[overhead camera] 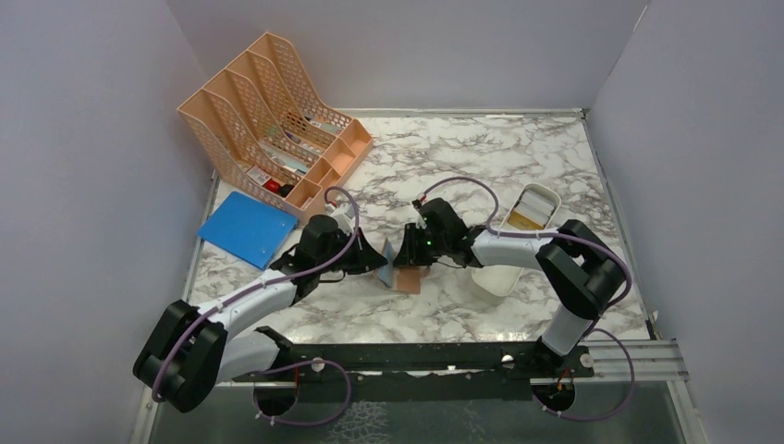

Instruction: Put the credit cards into the card holder

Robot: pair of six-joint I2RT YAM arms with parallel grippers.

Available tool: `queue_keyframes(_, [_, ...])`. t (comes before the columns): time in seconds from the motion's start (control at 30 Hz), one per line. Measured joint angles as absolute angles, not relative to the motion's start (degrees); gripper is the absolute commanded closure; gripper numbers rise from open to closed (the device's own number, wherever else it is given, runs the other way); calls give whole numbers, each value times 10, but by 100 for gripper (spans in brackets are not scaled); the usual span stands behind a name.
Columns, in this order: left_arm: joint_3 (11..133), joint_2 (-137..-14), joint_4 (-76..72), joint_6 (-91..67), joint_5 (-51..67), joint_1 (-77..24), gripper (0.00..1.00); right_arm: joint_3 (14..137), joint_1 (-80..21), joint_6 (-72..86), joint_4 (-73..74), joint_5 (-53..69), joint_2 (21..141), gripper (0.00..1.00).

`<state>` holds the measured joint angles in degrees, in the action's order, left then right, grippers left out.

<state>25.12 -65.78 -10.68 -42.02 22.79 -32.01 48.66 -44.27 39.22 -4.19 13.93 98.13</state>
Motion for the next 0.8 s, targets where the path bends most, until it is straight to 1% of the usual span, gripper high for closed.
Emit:
queue_keyframes(0.1, [235,-647,-112,-423,225,-320,100,486,-443,392,-59,144,992,71])
queue_keyframes(0.17, [224,-647,-121,-425,225,-320,97,486,-443,391,-69,145,998,71])
queue_keyframes(0.33, [205,-647,-147,-429,225,-320,98,487,-442,390,-94,157,1016,71])
queue_keyframes(0.4, [204,-647,-154,-429,227,-320,91,489,-442,390,-103,161,1021,71])
queue_keyframes(0.47, [204,-648,-158,-428,227,-320,88,491,-442,390,-109,164,1026,71])
queue_keyframes(0.5, [204,-649,-161,-426,227,-320,88,492,-442,390,-111,164,1027,71])
queue_keyframes(0.57, [204,-654,-168,-425,229,-320,93,493,-442,390,-114,166,1029,71])
queue_keyframes(0.6, [204,-658,-170,-425,230,-320,94,493,-442,390,-114,166,1030,71])
queue_keyframes(0.63, [204,-662,-172,-424,231,-320,92,493,-442,390,-115,166,1030,71])
queue_keyframes(0.7, [204,-671,-179,-424,235,-320,84,493,-442,390,-116,166,1030,71])
queue_keyframes(0.73, [204,-675,-182,-423,237,-320,83,493,-442,390,-116,166,1031,71])
queue_keyframes(0.8, [204,-680,-186,-423,240,-320,86,493,-442,390,-117,167,1031,71])
